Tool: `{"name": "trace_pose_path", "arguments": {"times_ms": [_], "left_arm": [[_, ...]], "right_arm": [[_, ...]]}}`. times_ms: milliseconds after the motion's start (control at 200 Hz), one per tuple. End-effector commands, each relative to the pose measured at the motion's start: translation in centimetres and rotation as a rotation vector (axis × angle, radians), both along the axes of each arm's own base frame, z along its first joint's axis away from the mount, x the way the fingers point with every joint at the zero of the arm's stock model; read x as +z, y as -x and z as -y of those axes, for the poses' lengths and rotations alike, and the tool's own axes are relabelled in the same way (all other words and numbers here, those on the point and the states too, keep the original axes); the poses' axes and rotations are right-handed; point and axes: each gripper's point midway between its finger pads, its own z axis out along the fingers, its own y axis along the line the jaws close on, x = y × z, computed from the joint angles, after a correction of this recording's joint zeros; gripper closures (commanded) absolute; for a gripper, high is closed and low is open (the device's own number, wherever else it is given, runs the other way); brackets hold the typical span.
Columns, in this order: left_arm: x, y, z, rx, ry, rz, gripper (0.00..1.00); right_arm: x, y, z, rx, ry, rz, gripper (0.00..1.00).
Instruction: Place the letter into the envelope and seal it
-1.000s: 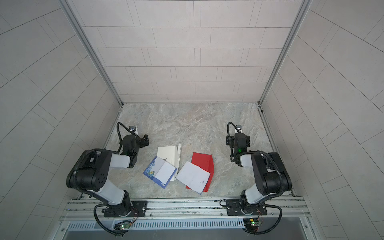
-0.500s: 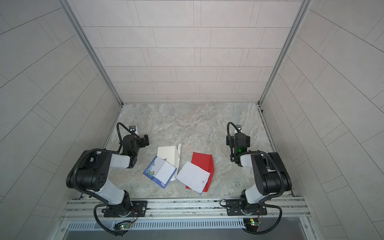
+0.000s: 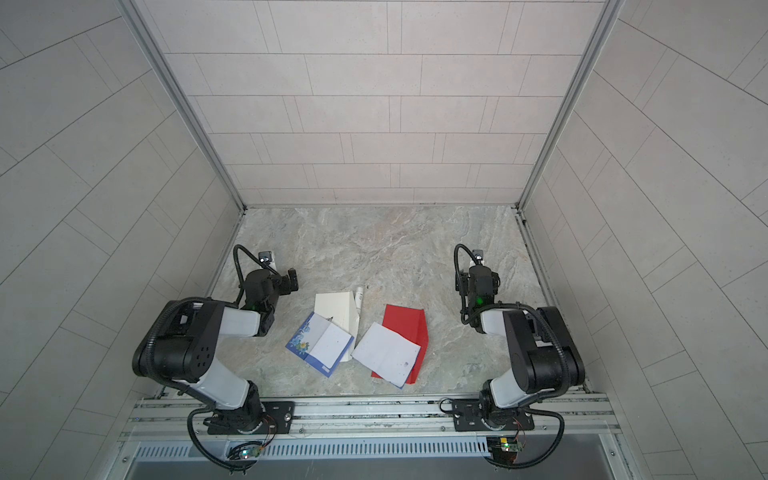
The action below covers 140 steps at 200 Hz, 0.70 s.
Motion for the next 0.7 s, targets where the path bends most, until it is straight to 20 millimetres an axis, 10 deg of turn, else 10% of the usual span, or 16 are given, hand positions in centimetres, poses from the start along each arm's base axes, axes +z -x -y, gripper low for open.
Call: {"name": "trace_pose_path", "arguments": {"times_ms": [0,110,245,470,696], "left_arm": [[1.0,-0.2,0.0,-0.001,-0.011,0.030,0.00],[1.0,-0.1,0.0,-0.001,-0.012,0.031,0.00],[1.6,-0.3,0.3,-0.015,-0.009,0.029,0.00],[8.7,-0.9,1.2,0.059,0.023,-0.183,0.00],[6.7,2.0,12.4,-0.145,0.312,-0.306,0.00]], "right_arm": [[4.8,0.1,1.2,-0.145,-0.076,-0.047,0.15],[4.9,1.0,-0.9,-0.151,-0.188,-0.119,0.23],[3.6,3.4,-9.0,0.095,-0.275,-0.260,0.23],[2.5,10.8,-20.9,0.538,-0.291,-0.442,0.20],[0.3,12.9,-24.0,0.597,-0.310,-0.546,0.19]]}}
